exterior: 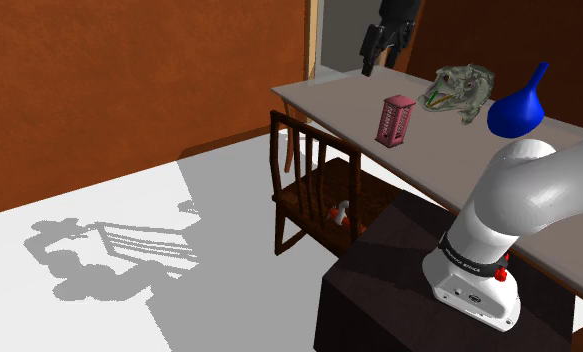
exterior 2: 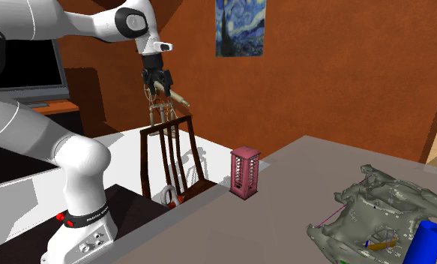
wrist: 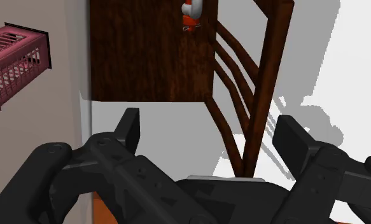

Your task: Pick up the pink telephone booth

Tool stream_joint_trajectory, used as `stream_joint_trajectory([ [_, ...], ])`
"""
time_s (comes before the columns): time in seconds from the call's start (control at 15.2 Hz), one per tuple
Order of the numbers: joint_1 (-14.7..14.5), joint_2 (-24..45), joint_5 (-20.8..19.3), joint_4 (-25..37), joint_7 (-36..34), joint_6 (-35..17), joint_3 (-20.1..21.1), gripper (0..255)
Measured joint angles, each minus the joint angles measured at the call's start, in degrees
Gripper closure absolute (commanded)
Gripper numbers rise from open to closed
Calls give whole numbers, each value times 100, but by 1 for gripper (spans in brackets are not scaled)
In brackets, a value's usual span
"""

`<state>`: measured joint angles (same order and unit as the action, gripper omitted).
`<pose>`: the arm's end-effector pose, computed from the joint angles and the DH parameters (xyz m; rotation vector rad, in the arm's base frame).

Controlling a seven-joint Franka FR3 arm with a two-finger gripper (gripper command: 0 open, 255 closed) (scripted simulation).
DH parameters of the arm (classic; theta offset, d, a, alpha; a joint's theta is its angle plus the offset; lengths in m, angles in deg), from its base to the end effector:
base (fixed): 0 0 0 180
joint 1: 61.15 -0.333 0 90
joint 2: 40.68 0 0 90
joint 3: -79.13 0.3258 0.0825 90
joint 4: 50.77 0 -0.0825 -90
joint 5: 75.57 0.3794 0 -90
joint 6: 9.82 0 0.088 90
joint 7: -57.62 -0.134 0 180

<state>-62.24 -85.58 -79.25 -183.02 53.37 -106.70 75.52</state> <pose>0.3123 -0.0279 0.6037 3.1110 -0.1574 0.2587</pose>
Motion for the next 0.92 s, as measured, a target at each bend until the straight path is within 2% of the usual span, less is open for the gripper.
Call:
stream_joint_trajectory([
  [0.13,-8,49,-27,36,130,30,-91,0],
  [0.33,-60,265,-161,131,839,145,-538,0],
  [0.92,-298,1670,-550,987,3477,462,-2096,0],
])
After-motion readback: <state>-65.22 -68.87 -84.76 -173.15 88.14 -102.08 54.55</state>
